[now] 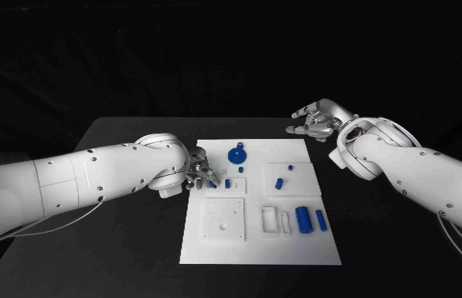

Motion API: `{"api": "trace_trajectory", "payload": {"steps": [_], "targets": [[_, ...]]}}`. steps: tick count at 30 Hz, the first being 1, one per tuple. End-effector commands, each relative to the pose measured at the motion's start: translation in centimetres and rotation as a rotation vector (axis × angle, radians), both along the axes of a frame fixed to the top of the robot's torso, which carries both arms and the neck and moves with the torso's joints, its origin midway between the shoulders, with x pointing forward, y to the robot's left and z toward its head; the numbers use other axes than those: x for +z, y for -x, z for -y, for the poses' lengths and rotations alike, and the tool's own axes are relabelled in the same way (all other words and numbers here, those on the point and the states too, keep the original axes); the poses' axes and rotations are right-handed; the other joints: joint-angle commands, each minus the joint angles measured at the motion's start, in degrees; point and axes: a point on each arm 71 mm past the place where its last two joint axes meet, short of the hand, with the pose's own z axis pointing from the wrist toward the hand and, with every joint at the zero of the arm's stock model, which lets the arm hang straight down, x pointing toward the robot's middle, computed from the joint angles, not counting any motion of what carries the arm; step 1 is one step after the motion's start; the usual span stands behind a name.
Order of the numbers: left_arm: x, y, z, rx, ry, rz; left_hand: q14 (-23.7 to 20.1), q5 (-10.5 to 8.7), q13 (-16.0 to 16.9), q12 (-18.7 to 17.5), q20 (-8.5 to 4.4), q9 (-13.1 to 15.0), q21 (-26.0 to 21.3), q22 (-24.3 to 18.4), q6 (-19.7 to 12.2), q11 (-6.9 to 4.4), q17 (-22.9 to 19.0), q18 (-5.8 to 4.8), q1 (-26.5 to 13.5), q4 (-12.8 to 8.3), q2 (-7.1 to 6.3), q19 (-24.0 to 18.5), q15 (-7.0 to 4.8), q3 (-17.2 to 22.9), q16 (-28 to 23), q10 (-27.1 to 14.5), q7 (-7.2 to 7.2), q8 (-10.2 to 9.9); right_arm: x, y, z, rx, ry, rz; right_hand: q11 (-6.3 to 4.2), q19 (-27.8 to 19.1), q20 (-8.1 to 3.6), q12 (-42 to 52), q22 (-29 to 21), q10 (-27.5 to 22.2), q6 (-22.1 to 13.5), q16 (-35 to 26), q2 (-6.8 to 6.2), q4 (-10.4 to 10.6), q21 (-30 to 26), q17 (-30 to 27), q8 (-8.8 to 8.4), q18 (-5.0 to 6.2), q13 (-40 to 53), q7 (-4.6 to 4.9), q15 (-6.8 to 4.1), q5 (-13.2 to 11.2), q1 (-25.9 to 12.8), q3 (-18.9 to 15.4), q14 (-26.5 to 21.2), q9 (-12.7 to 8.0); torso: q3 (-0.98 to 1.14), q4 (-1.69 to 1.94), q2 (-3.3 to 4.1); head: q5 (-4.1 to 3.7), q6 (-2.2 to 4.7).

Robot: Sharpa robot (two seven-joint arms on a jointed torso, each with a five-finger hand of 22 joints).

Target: Assemble the parts on the task board

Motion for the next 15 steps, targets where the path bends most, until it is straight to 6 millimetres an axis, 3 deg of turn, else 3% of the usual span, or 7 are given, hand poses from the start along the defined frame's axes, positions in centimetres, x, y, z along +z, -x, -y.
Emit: {"api": "trace_trajectory", "payload": {"steps": [1,6,13,15], "targets": [[-0.56,0.52,0.69,-0.043,0.005,-0.032,0.4,-2.26,0.1,0.4,0.5,0.1,0.3,1.1,10.9,-1.64,0.1,0.49,-0.2,0.9,-0.19,0.0,0.06,-1.1,0.3,1.4,-7.59,0.4,-0.04,0.04,-0.11,0.013,0.004,-0.001,-0.02,0.1,0.0,0.0,5.9,-0.2,0.2,-0.2,0.23,-0.2,-0.3,-0.1,-0.32,0.65,0.0,0.0,-0.01,0.2,-0.5,0.0,0.0,0.0,0.0,0.03,0.0,-0.05,-0.01],[-0.55,0.52,0.73,-0.043,0.007,-0.03,0.4,-1.29,0.2,0.3,0.5,0.1,0.3,1.1,10.8,-1.63,0.1,0.49,0.5,0.8,-0.26,0.0,0.05,-1.3,0.3,1.4,-7.57,0.4,-0.05,0.08,-0.06,0.013,0.005,-0.001,-0.02,0.1,0.0,0.0,5.9,-0.2,0.2,-0.2,0.23,-0.2,-0.3,-0.1,-0.32,0.65,0.0,0.0,-0.01,0.2,-0.5,0.0,0.0,0.0,-0.03,0.03,-0.01,-0.09,-0.04],[-0.52,0.5,0.66,-0.046,0.001,-0.023,0.3,2.31,0.2,0.3,0.56,0.0,0.3,1.1,10.7,-1.62,0.0,0.57,1.3,-0.7,-0.49,0.0,0.05,-0.3,0.3,1.4,-7.51,0.3,-0.21,0.14,0.13,0.009,0.006,-0.003,-0.02,0.1,0.0,0.0,5.9,-0.2,0.2,-0.2,0.23,-0.2,-0.3,-0.1,-0.32,0.65,0.0,0.0,-0.01,0.2,-0.5,0.0,0.0,0.0,0.0,-0.15,-0.04,-0.06,-0.12],[-0.5,0.52,0.72,-0.053,-0.005,-0.02,0.4,4.39,0.2,0.2,0.59,0.0,0.4,1.1,10.7,-1.6,0.0,0.61,1.6,-1.3,-0.7,0.0,0.06,0.3,0.3,1.4,-7.47,0.3,-0.25,0.15,0.11,0.01,0.005,-0.003,-0.02,0.1,0.0,0.0,5.9,-0.2,0.2,-0.2,0.23,-0.2,-0.3,-0.1,-0.32,0.65,0.0,0.0,-0.01,0.2,-0.5,0.0,0.0,0.0,0.0,-0.1,-0.03,-0.08,-0.14]]}}
